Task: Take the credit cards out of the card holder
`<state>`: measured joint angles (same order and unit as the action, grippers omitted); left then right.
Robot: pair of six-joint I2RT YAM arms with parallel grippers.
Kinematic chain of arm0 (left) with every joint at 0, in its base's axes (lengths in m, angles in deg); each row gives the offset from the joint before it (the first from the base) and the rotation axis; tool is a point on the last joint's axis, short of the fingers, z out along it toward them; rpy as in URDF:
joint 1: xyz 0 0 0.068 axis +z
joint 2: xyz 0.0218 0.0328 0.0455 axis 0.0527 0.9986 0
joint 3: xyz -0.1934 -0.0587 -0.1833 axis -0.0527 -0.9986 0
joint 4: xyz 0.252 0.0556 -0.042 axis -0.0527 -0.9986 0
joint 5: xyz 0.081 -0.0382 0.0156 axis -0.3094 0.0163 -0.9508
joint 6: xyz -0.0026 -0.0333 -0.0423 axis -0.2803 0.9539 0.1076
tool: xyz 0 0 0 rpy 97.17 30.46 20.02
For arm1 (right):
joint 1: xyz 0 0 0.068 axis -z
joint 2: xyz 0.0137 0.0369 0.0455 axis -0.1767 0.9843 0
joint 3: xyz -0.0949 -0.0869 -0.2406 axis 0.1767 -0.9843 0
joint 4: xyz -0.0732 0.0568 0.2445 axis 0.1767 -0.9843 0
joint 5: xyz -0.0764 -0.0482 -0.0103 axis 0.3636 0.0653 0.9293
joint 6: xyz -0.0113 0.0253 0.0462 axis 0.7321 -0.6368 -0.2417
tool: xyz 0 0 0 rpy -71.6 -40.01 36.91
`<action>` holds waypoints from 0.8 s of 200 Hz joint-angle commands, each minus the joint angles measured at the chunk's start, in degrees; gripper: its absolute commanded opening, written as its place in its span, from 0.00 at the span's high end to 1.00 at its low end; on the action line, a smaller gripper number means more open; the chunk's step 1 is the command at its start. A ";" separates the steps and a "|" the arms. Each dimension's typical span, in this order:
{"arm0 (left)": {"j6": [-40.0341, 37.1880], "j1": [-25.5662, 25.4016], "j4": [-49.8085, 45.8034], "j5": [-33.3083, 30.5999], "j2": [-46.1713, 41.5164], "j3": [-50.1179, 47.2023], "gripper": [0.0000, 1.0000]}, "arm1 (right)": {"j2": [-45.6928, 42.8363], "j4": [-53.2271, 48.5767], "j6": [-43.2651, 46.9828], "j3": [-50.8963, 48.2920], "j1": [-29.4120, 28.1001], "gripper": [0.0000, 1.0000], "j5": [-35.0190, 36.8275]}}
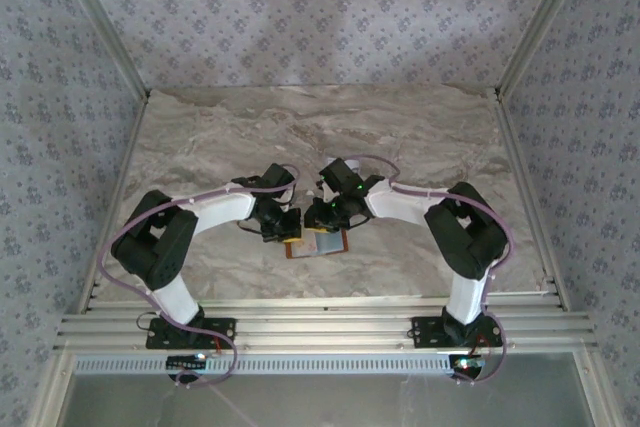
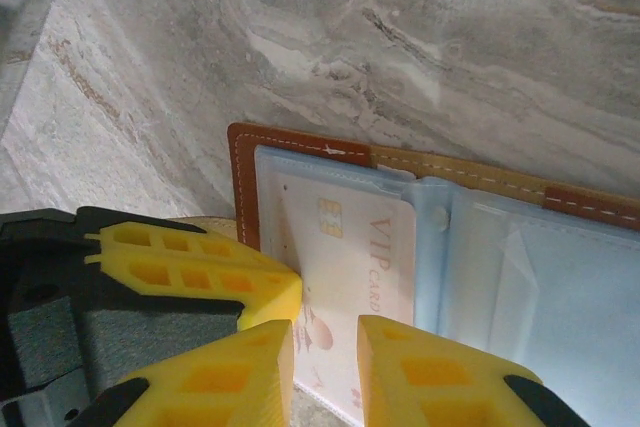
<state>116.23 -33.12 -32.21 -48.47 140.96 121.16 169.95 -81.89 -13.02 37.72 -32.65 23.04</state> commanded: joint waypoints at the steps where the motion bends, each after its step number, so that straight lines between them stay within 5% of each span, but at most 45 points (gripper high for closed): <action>1: -1.01 -0.27 -2.92 -2.59 0.89 -0.14 1.00 | 1.89 0.92 -0.91 -0.86 0.06 0.76 -1.42; 160: -1.58 -0.28 -5.64 -3.72 -1.18 0.96 1.00 | 1.52 -6.25 2.70 -0.41 0.60 0.77 5.33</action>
<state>115.79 -33.16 -33.66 -49.63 140.83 121.66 172.09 -82.11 -11.84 37.29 -32.65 24.33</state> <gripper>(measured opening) 0.060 0.230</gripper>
